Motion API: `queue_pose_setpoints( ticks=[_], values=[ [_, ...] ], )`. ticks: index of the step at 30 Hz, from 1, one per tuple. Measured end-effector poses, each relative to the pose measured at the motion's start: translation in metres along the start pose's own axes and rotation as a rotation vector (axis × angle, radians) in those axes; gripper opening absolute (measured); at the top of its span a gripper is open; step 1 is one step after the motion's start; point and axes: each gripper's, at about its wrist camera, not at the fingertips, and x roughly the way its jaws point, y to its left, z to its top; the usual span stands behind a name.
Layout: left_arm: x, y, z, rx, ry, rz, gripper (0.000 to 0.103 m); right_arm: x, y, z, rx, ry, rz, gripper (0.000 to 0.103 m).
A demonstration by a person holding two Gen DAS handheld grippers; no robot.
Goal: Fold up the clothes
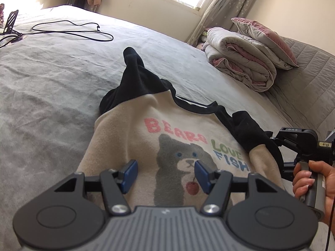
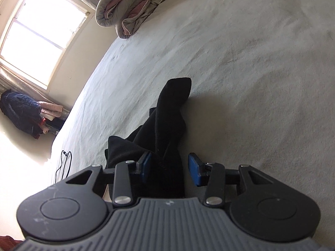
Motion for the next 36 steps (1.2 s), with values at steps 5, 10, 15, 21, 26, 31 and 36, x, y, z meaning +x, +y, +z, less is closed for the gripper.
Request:
queue_pose_setpoints(
  ticks=[5, 10, 15, 21, 26, 31, 36],
  values=[
    [0.001, 0.001, 0.001, -0.011, 0.004, -0.001, 0.061, -0.001, 0.013, 0.003, -0.136, -0.051, -0.096, 0.008],
    [0.001, 0.004, 0.003, -0.030, 0.006, -0.009, 0.061, -0.024, 0.027, 0.010, -0.325, -0.171, -0.194, 0.007],
    [0.001, 0.004, 0.003, -0.035, 0.007, -0.011, 0.061, -0.051, 0.030, 0.031, -0.461, -0.295, -0.305, 0.006],
    [0.001, 0.005, 0.003, -0.034, 0.007, -0.011, 0.061, -0.075, 0.016, 0.064, -0.508, -0.378, -0.406, 0.006],
    [0.001, 0.004, 0.003, -0.030, 0.007, -0.010, 0.061, -0.084, 0.004, 0.088, -0.526, -0.417, -0.494, 0.006],
    [0.001, 0.004, 0.003, -0.029, 0.007, -0.009, 0.061, -0.089, -0.012, 0.102, -0.533, -0.421, -0.603, 0.006],
    [0.001, 0.004, 0.003, -0.030, 0.006, -0.008, 0.061, -0.091, -0.032, 0.107, -0.509, -0.407, -0.690, 0.006]
  ],
)
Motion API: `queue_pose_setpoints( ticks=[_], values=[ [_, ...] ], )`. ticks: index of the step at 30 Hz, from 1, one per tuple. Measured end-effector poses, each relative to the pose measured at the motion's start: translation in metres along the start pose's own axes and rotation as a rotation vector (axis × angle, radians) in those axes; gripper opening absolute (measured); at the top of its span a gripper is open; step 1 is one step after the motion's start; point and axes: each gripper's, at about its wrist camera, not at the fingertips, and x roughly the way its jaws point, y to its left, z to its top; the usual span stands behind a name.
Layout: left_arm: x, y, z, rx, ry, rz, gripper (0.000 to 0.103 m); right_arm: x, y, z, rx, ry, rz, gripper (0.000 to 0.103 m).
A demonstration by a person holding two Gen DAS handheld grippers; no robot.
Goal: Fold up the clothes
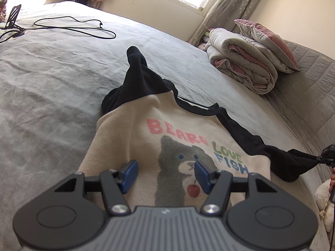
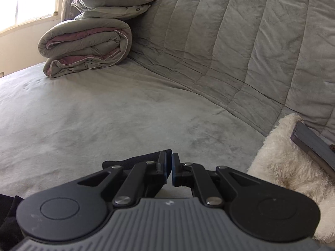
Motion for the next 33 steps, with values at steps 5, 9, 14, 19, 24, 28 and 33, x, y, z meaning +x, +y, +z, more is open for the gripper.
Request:
queue_pose_setpoints(
  ticks=[5, 9, 14, 19, 24, 28, 33],
  values=[
    [-0.002, 0.003, 0.004, -0.012, -0.012, 0.008, 0.061, 0.002, -0.011, -0.006, 0.034, 0.041, 0.001, 0.006],
    [-0.006, 0.011, 0.009, -0.044, -0.027, 0.019, 0.061, -0.004, -0.011, -0.008, 0.074, 0.060, 0.062, 0.014],
    [-0.010, 0.022, 0.016, -0.087, -0.045, 0.031, 0.061, -0.016, 0.001, -0.011, 0.087, 0.056, 0.153, 0.031],
    [-0.013, 0.033, 0.021, -0.131, -0.052, 0.031, 0.061, -0.033, 0.025, -0.020, 0.102, 0.034, 0.279, 0.042],
    [-0.019, 0.043, 0.026, -0.175, -0.071, 0.054, 0.061, -0.048, 0.063, -0.044, 0.130, 0.048, 0.447, 0.042],
    [-0.024, 0.051, 0.027, -0.175, -0.072, 0.091, 0.061, -0.061, 0.105, -0.059, 0.090, 0.028, 0.581, 0.042],
    [-0.033, 0.062, 0.031, -0.170, -0.104, 0.139, 0.061, -0.086, 0.144, -0.074, 0.025, -0.039, 0.764, 0.042]
  ],
)
